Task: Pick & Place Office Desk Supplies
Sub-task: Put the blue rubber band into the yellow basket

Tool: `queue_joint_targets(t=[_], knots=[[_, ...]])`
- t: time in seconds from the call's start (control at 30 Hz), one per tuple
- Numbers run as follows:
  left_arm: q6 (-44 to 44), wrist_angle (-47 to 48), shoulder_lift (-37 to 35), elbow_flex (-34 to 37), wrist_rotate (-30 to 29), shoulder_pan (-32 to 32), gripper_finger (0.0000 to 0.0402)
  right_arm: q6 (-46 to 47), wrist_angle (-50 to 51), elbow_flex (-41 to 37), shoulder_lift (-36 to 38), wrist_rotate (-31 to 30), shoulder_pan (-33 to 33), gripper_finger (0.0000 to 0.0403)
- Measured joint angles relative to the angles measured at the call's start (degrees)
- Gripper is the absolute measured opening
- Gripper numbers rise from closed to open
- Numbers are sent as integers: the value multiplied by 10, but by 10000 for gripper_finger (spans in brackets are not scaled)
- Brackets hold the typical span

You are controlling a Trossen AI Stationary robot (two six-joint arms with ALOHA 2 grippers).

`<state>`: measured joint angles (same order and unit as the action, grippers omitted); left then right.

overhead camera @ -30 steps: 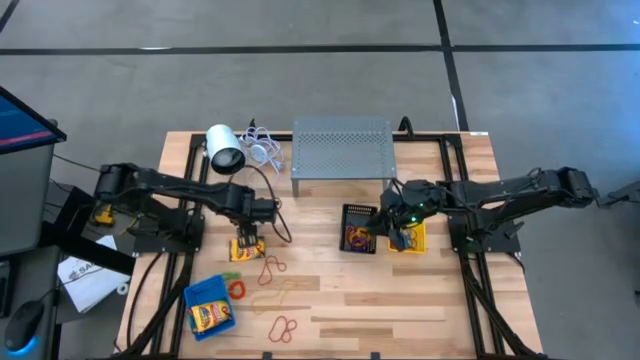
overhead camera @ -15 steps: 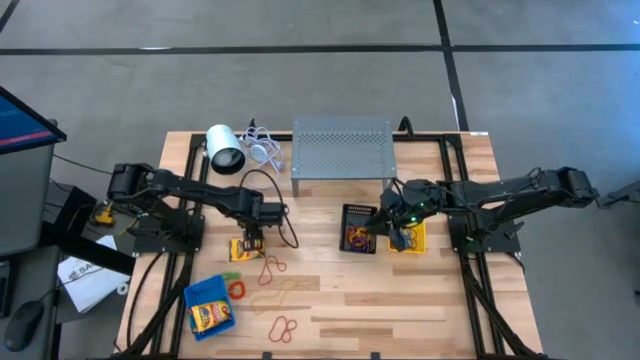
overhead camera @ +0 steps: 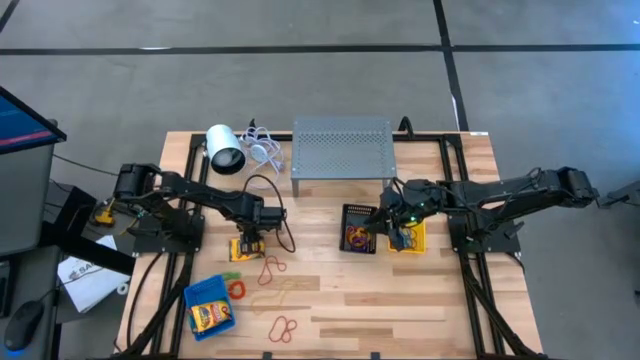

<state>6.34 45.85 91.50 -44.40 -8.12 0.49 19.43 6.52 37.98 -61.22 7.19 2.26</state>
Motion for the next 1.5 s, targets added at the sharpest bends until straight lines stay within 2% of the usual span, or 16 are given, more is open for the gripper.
queue_joint_targets(t=[0.2, 0.3, 0.43, 0.6, 0.67, 1.07, 1.2, 1.5], knots=[[-1, -7, 2, 1, -8, 5, 181, -1, -3, 0, 0, -45, 10, 113], [-1, -9, 3, 2, -11, 5, 168, -4, -4, 0, 0, -61, 19, 113], [-1, -13, 3, 2, -11, 5, 123, -7, -9, 0, 0, -77, 32, 113], [-1, -20, 4, 2, -15, 5, 34, -21, -27, 0, 0, -90, 44, 113], [1, -22, 4, 2, -16, 5, 10, -21, -30, 0, 0, -90, 45, 113], [3, -18, -18, 1, -26, 5, 0, -21, -27, 0, 0, -117, 45, 113], [16, -12, -58, -8, -30, 7, 0, -21, -27, 0, 0, -118, 45, 113], [73, -4, -169, -8, 0, 5, 0, -22, -30, 0, 0, -118, 45, 113]])
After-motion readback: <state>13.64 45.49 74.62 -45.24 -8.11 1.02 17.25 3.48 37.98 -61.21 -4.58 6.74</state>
